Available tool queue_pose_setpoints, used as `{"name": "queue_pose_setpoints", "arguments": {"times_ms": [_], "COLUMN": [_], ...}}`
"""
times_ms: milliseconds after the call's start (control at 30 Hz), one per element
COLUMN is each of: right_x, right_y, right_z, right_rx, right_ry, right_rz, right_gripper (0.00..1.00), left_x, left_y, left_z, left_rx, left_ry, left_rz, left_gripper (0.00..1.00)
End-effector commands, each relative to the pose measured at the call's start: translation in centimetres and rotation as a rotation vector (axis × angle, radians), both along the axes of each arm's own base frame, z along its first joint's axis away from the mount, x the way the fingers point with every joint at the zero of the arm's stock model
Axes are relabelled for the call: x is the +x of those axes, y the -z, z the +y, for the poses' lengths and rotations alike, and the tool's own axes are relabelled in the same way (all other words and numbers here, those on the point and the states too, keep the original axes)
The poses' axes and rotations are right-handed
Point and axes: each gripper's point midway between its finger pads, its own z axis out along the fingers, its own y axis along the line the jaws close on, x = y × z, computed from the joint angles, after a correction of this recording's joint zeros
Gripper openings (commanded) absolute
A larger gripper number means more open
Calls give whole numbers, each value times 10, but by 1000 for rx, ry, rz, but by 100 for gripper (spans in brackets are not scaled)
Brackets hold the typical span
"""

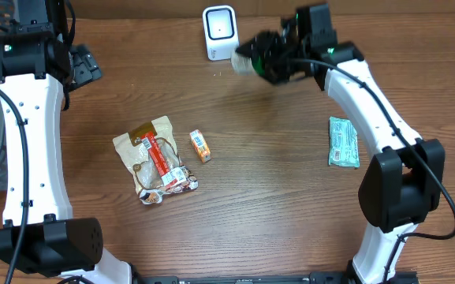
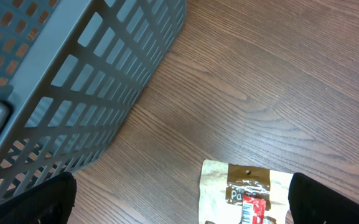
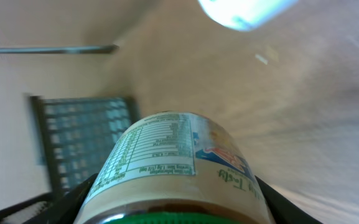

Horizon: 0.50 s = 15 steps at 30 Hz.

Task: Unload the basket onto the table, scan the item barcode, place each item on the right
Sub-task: 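Hold the jar label in front of the white scanner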

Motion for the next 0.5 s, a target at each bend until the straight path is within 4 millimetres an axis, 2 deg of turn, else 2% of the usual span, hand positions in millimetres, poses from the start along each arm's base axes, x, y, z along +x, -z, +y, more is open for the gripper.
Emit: {"name": "queue_pose_setpoints", "arguments": {"times_ms": [0, 33, 200, 367, 467], "right_x": [4, 9, 32, 61, 78], "right_y": [-79, -91, -95, -81, -66], "right_z": [21, 26, 32, 45, 59], "right_rx": [14, -36, -262, -528, -616], "right_ry": [13, 42, 124, 143, 93], "right_rz": [-190, -262, -497, -734, -854], "right_gripper": [4, 4, 4, 4, 4], "left_x": [-2, -2, -2, -2, -2], "left_y": [-16, -16, -16, -16, -16], "left_z": [0, 0, 0, 0, 0], "left_rx": [9, 9, 9, 9, 9], "left_ry": [8, 8, 8, 8, 8], "left_rz": [-41, -41, -41, -41, -41], "left_gripper": [100, 100, 100, 100, 100]}}
